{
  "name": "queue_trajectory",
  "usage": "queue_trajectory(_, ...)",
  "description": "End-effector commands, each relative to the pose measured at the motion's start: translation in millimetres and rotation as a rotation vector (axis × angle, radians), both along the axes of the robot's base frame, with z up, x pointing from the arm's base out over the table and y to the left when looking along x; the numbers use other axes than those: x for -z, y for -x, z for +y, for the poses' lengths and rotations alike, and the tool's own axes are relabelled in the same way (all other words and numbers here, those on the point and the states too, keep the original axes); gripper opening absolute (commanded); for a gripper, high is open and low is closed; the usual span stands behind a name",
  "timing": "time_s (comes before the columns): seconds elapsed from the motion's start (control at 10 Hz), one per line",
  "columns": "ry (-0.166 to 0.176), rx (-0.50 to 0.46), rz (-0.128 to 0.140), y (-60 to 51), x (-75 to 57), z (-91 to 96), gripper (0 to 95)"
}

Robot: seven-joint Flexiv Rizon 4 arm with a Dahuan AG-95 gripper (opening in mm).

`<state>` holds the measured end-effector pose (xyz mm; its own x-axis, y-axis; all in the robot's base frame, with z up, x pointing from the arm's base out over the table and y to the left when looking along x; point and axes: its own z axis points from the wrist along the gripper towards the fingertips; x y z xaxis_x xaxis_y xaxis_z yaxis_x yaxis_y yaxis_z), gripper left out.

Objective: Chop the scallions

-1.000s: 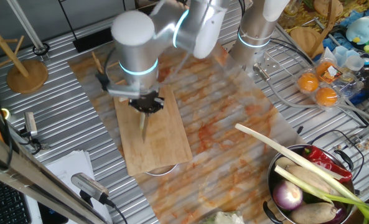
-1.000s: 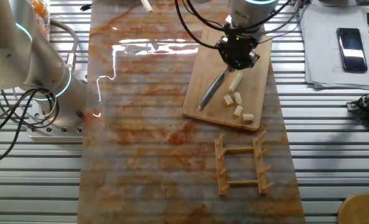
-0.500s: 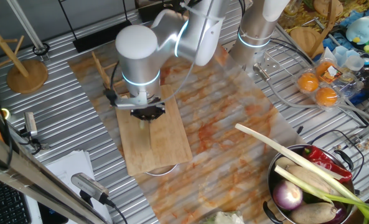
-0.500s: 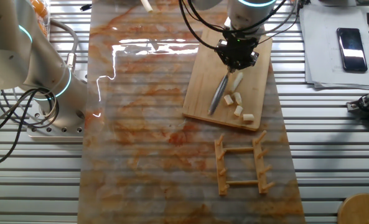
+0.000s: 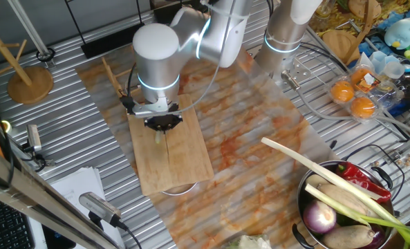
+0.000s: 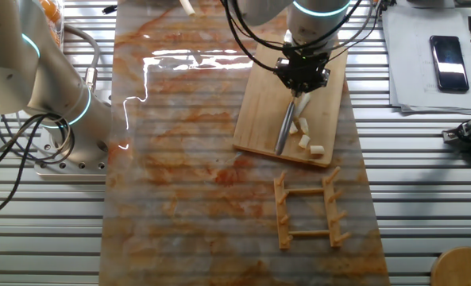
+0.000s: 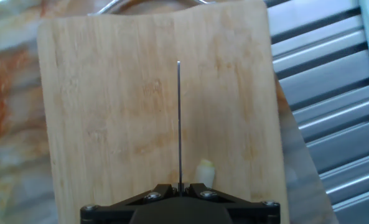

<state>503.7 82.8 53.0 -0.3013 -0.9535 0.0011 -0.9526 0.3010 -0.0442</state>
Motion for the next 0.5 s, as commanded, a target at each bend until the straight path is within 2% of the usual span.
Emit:
queue_trajectory(0.1,-0.002,-0.007,0.0,-4.0,1.1,1.5,0.0)
queue_trajectory(0.4,-0.003,-0.026,-0.006,-6.8,0.1,5.9,0.0)
queue_trajectory(0.5,0.016,-0.048,-0.017,-8.9,-1.9,8.6,0.0)
